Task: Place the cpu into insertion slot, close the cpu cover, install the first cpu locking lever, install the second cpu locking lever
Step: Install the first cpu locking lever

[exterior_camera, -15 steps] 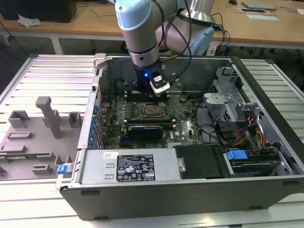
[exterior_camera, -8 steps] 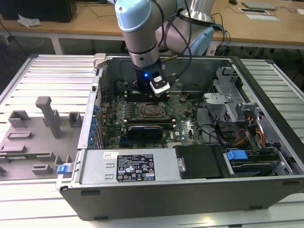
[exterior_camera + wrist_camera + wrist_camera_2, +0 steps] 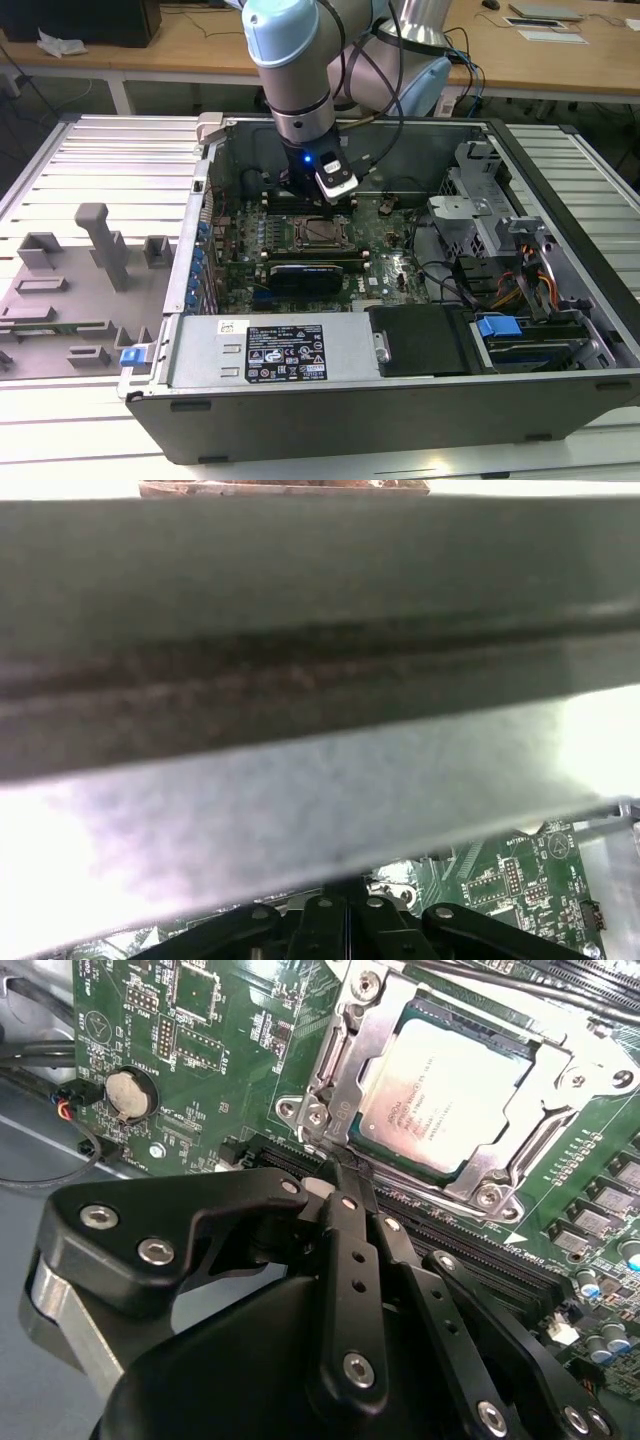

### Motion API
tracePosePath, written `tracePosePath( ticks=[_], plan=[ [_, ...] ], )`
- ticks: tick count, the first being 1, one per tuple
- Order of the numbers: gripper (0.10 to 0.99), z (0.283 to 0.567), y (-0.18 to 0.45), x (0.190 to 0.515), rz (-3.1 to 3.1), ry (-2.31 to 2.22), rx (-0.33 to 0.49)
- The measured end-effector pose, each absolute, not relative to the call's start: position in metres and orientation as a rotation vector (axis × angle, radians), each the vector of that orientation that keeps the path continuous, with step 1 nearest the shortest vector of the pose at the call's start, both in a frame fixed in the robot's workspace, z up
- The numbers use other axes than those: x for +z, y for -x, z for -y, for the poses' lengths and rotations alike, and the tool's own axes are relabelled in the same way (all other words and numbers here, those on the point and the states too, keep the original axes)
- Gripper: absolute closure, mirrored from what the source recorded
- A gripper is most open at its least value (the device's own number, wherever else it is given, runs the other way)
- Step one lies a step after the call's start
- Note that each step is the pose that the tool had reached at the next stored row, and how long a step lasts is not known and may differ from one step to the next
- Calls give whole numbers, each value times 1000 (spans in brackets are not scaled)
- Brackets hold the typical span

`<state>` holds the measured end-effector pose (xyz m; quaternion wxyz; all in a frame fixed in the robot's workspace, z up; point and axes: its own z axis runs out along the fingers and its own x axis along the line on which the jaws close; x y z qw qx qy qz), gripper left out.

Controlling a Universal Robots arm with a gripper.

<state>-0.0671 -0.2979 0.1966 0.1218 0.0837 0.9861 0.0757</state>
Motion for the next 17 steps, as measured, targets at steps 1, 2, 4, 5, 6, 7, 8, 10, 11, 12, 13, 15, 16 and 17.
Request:
tracePosePath(
  ticks=[1,2,4,5,6,7,8,10,11,12,13,15,16,17],
  plan=[
    [980,298,67,197,-2879,-244,221],
    [980,298,67,199,-2878,-244,221],
    [980,298,67,203,-2878,-244,221],
    [980,298,67,205,-2878,-244,221],
    [980,298,67,206,-2879,-244,221],
    [980,298,67,208,-2879,-244,221],
    [980,298,67,209,-2878,-244,221],
    [980,298,67,212,-2879,-244,221],
    [980,298,67,213,-2878,-244,221],
    [980,298,67,215,-2879,-244,221],
    [980,298,67,216,-2878,-244,221],
    [980,298,67,217,-2878,-244,221],
    [980,298,67,217,-2878,-244,221],
    [980,298,67,217,-2878,-244,221]
  ],
)
